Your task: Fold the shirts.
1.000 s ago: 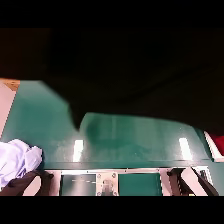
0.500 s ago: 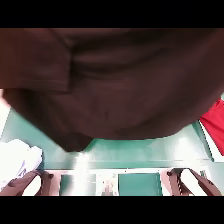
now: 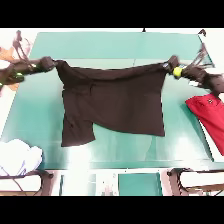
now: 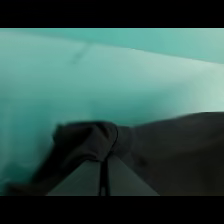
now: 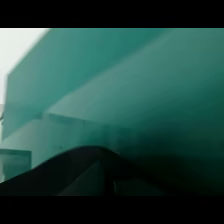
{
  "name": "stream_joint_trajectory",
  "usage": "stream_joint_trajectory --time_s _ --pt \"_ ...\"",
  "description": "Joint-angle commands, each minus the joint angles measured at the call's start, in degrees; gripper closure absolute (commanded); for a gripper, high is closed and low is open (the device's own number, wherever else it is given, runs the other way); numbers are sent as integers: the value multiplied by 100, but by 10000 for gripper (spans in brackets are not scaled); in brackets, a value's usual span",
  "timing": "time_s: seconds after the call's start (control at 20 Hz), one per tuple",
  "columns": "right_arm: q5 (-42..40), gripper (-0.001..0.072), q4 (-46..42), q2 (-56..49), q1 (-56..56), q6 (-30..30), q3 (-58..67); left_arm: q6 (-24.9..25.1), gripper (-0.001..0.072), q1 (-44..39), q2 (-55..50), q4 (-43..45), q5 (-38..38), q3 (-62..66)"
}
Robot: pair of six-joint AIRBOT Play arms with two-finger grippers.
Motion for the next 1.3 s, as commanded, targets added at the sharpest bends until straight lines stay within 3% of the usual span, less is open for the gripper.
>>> stream_joint_trajectory --time_s 0.0,0.05,0.1,0.25,0.4,0.45,0.5,0.6,0.8,0.85,0.9,0.95,1.05,1.1,1.15,1.2,1.25 --pt "111 531 269 -1191 50 -92 463 1165 404 2 -1058 -1773 -114 -4" --pt "361 495 267 -1202 -83 -92 551 1163 40 39 -1051 -1725 -221 7" --pt "756 491 258 -1196 -291 -92 671 1158 -4 164 -1047 -1661 -603 79" --pt "2492 492 -111 -1064 -1182 -85 822 702 -6 859 -1047 -1338 -2371 457" --pt "3995 492 -1543 -673 -1952 234 424 -76 -6 1515 -1047 -363 -3556 699" --pt "4122 490 -2015 -437 -2155 278 85 -269 -5 1648 -1047 118 -3764 699" --pt "4135 444 -2463 -155 -2371 289 -323 -435 -5 1711 -1047 595 -3866 699" --pt "4105 300 -3180 273 -2747 417 -1071 -719 -5 1720 -1047 1338 -3880 699" --pt "3821 299 -3593 380 -2872 402 -2282 -793 -4 1720 -1047 1445 -3886 699" --pt "3681 299 -3593 374 -2761 350 -2516 -815 64 1720 -1047 1445 -3891 699" --pt "3539 298 -3593 374 -2612 267 -2719 -782 285 1720 -1047 1460 -3923 699" --pt "3445 298 -3593 374 -2476 251 -2868 -675 411 1720 -1047 1462 -3969 699" --pt "3283 299 -3591 374 -2194 251 -3049 -664 414 1720 -1047 1464 -3978 699" --pt "3279 299 -3591 374 -2022 254 -3071 -664 466 1720 -1047 1469 -3978 699" --pt "3296 301 -3587 376 -1858 256 -3069 -647 670 1720 -1047 1513 -3976 699" --pt "3307 340 -3589 376 -1676 254 -3067 -669 676 1720 -1047 1569 -3960 699" --pt "3303 483 -3589 376 -1528 251 -3045 -824 681 1720 -1047 1716 -3912 699"
